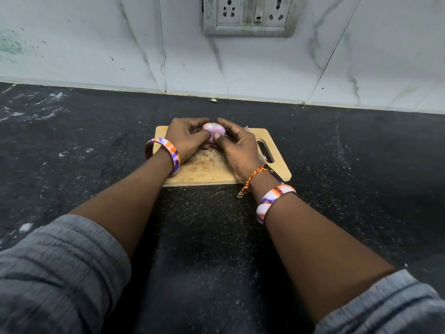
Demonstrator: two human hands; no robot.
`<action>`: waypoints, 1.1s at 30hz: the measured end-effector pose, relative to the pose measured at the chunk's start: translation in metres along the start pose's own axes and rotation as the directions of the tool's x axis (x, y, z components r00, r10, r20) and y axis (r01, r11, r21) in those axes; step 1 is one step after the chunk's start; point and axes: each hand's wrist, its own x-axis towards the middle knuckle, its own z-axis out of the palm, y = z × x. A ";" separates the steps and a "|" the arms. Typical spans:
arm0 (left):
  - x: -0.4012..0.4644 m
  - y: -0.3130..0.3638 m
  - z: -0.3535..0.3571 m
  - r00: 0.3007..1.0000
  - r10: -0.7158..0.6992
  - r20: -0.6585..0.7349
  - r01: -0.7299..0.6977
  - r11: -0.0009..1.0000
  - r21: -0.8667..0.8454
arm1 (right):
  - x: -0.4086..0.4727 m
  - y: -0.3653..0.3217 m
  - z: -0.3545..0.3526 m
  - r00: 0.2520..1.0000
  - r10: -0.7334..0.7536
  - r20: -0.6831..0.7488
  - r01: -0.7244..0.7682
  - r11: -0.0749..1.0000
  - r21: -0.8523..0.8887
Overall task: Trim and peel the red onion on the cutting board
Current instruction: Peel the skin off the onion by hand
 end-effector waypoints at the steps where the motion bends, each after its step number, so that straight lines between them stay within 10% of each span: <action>1: 0.000 -0.001 0.000 1.000 -0.003 0.005 0.003 1.000 0.011 | 0.001 0.002 0.000 1.000 -0.009 -0.002 0.009 1.000 -0.003; 33: -0.002 0.006 -0.001 0.998 0.000 -0.065 -0.006 0.996 -0.091 | 0.001 -0.002 0.002 0.997 -0.046 0.067 0.054 0.992 -0.115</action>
